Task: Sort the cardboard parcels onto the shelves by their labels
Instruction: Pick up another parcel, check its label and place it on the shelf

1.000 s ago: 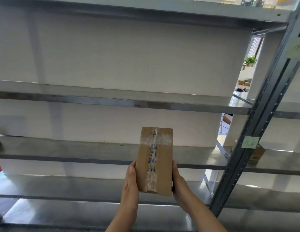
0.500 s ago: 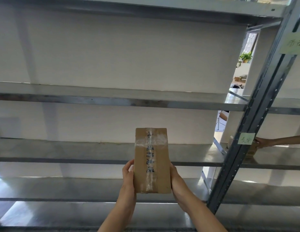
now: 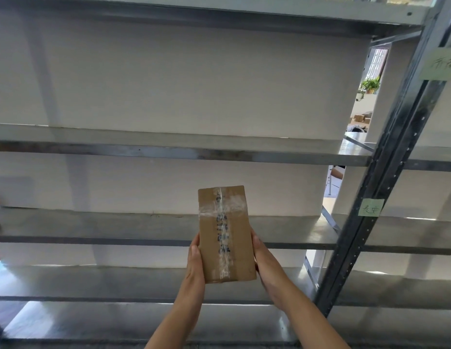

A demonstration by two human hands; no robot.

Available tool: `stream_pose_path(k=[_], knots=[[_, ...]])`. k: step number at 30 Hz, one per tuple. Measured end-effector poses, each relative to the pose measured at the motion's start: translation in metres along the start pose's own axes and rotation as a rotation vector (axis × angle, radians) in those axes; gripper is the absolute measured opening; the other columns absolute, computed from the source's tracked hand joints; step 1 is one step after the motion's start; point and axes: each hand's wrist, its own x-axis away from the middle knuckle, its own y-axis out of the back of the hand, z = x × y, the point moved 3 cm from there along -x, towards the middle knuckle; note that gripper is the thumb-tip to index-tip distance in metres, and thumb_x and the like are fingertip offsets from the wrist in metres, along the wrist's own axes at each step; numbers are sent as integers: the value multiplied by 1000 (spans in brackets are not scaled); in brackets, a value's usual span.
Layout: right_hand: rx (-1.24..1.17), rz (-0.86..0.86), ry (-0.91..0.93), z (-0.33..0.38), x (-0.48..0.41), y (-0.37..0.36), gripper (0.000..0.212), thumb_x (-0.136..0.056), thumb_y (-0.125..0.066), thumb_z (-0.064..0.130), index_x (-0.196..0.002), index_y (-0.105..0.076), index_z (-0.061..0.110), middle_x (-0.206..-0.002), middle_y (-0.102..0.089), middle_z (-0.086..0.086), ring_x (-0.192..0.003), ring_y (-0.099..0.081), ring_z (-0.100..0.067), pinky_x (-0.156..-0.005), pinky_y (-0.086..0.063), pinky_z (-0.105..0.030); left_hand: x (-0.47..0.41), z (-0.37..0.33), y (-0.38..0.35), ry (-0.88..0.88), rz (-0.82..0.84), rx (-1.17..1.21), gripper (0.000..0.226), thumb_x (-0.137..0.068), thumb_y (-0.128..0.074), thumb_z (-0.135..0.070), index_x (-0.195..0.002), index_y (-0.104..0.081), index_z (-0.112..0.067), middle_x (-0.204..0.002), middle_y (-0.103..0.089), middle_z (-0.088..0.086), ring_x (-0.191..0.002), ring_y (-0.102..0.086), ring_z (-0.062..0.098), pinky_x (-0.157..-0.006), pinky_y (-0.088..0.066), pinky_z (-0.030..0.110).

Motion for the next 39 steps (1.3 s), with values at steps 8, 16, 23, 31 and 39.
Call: stream_pose_path(k=[8,16,23,31,39], knots=[[-167,-70,22,0,5,11,36,-104,-37,44,-137,-49,52,-137,-60,14,-129,-54,-9,-111,-44,-40,15,-17,2,-48,111,-47,42,-100,-27,-62,-142,-33,-63,-147,-50,-13,-133,-52,9,-111,-47,42],[-337,-63,-9,-5,10,20,39,-105,-38,42,-134,-60,29,-123,-72,5,-126,-59,-20,-100,-52,-52,22,-19,9,-83,163,-57,39,-105,-31,-50,-142,-37,-62,-150,-49,-14,-136,-51,8,-112,-47,42],[-301,-143,1,-6,13,18,33,-104,-39,43,-121,-63,28,-120,-71,2,-125,-59,-21,-102,-48,-58,21,-15,19,-56,130,-33,34,-107,-40,-38,-137,-52,-52,-143,-58,-13,-135,-54,11,-117,-41,48],[-197,-295,48,-5,17,13,24,-103,-47,41,-109,-61,23,-115,-66,-3,-114,-61,-20,-91,-56,-45,24,-22,15,-33,29,30,23,-107,-44,-29,-118,-64,-25,-105,-73,1,-104,-66,20,-97,-53,39],[-192,-248,67,-4,22,11,29,-99,-52,40,-125,-63,35,-128,-65,4,-124,-57,-16,-103,-51,-50,28,-21,13,-70,-16,88,33,-93,-50,-50,-98,-56,-18,-82,-69,-1,-84,-63,17,-95,-51,47]])
